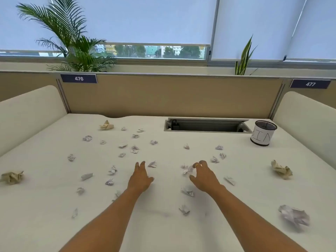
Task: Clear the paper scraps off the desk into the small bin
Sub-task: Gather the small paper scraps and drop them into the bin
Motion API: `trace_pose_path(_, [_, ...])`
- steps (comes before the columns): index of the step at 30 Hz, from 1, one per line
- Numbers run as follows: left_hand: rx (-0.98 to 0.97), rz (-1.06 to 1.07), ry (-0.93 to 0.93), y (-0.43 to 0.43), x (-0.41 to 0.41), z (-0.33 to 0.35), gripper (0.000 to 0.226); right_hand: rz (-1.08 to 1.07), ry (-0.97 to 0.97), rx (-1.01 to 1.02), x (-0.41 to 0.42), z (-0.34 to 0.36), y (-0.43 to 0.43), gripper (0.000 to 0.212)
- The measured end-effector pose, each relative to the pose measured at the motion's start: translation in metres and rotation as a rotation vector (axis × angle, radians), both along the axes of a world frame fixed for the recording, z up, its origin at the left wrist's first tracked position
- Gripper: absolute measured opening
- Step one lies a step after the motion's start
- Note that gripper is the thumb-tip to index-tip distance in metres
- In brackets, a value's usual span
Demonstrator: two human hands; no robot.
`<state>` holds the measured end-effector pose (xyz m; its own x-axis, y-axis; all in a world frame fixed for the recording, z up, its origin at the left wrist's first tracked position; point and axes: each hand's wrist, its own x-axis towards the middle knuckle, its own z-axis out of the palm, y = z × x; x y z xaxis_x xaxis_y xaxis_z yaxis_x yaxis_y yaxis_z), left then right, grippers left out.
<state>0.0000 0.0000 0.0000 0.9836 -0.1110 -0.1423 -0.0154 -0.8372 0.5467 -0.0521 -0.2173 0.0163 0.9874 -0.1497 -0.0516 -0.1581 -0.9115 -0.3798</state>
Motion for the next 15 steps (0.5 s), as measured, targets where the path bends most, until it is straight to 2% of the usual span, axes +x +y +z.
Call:
trace_pose_path(9, [0.081,-0.156,0.093,-0.011,0.026,0.002,0.080,0.074,0.235,0.016,0.022,0.000,-0.001,0.068])
trace_pose_path(15, [0.142,-0.272,0.022,-0.016,0.040,0.001,0.078,0.132,0.278,-0.085,0.042,-0.006,0.005,0.058])
